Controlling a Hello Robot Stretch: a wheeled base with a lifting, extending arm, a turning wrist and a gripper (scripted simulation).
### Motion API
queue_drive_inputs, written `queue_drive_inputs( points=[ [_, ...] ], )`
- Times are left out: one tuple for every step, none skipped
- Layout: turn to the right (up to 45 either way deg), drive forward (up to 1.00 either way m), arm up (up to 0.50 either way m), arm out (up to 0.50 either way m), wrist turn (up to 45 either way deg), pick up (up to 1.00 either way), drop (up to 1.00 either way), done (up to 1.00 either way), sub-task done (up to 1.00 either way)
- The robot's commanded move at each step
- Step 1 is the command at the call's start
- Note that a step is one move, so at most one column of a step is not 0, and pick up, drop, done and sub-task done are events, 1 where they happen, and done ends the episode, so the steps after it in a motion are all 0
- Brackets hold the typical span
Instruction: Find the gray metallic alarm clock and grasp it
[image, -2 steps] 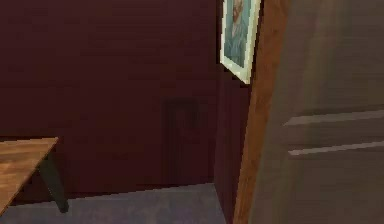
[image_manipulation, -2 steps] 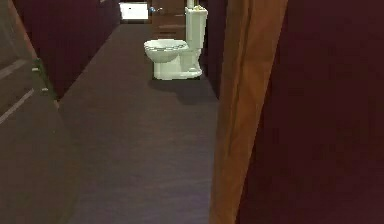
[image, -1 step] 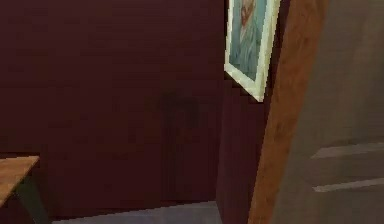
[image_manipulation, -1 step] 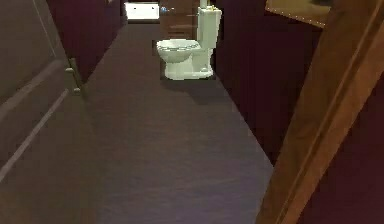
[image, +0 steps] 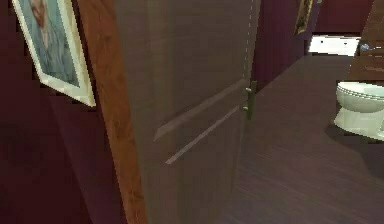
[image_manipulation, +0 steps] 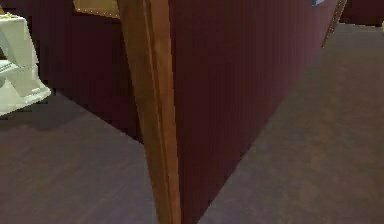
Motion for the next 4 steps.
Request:
queue_drive_inputs(
  points=[
    [30.0, 0.00, 0.00, 0.00, 0.0, 0.00, 0.00, 0.00, 0.00],
    [0.0, 1.00, 0.00, 0.00, 0.0, 0.00, 0.00, 0.00, 0.00],
    [6.0, 0.00, 0.00, 0.00, 0.0, 0.00, 0.00, 0.00, 0.00],
    [0.0, 0.45, 0.00, 0.00, 0.0, 0.00, 0.00, 0.00, 0.00]
  ],
)
